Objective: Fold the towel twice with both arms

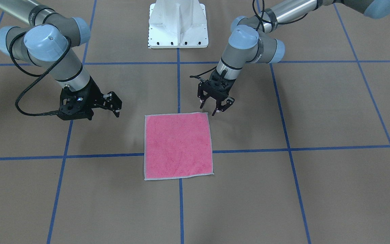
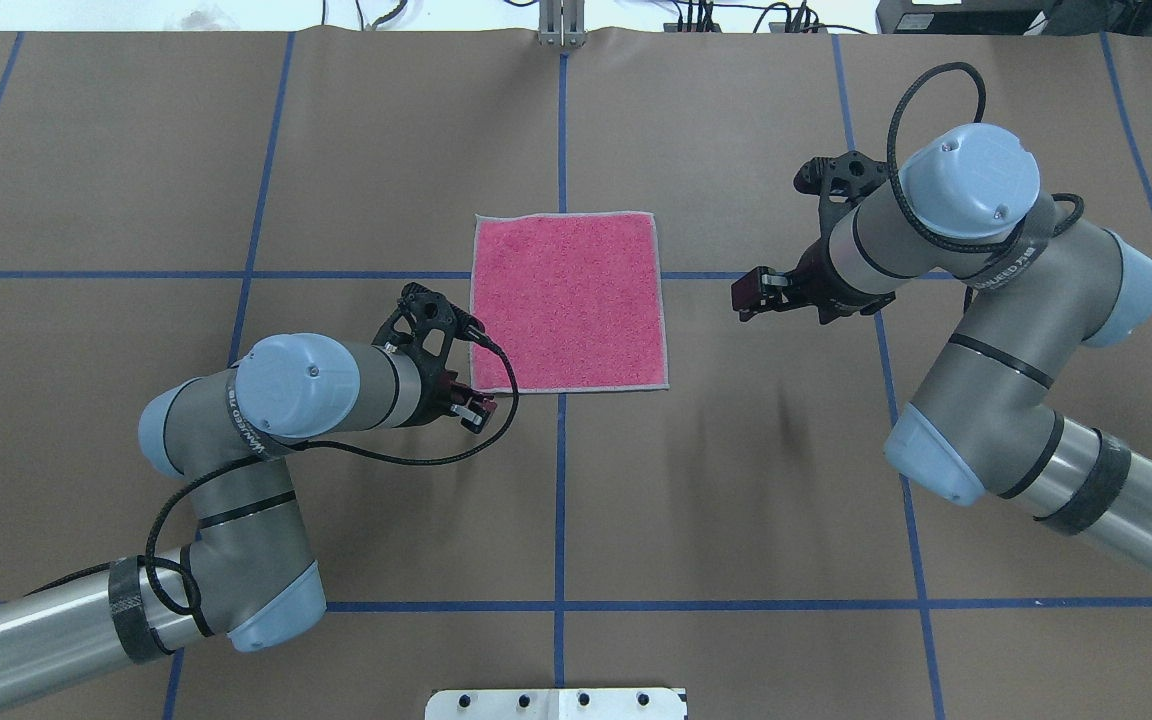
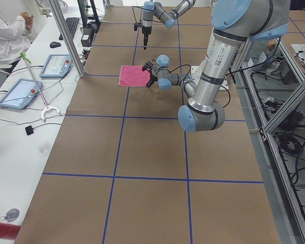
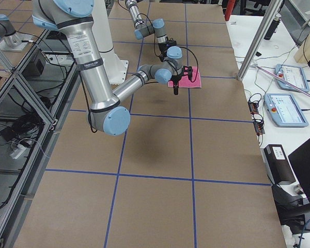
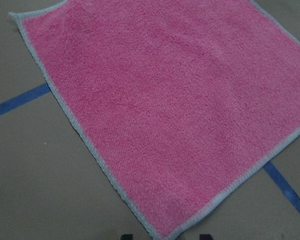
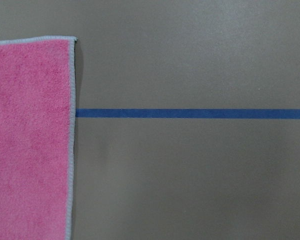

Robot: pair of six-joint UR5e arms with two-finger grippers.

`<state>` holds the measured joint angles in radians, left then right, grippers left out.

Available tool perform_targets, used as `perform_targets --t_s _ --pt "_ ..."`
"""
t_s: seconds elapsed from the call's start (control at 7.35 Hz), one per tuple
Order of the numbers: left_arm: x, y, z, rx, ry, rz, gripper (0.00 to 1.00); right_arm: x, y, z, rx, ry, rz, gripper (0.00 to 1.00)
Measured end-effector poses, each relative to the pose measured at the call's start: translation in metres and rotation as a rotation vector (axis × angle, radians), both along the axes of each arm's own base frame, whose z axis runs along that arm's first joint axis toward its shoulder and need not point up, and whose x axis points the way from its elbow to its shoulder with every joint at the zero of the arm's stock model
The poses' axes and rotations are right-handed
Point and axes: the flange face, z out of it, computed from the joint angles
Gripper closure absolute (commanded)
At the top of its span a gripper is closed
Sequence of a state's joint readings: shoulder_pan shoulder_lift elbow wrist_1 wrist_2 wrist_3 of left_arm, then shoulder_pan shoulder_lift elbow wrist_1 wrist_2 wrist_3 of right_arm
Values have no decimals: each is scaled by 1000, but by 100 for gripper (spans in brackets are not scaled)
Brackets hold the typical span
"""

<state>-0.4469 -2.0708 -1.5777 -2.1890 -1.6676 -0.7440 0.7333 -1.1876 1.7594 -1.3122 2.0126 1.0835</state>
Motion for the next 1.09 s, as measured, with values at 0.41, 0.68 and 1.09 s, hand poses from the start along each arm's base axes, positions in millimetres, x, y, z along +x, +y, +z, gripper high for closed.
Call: perform_targets --t_s 0.41,0.68,1.09 --pt "4 0 2 -2 -7 3 50 0 0 0 1 -1 0 1" --pt "5 0 1 0 -5 2 51 0 0 0 0 0 0 1" --pt "6 0 0 1 -7 1 51 0 0 1 -1 1 0 1"
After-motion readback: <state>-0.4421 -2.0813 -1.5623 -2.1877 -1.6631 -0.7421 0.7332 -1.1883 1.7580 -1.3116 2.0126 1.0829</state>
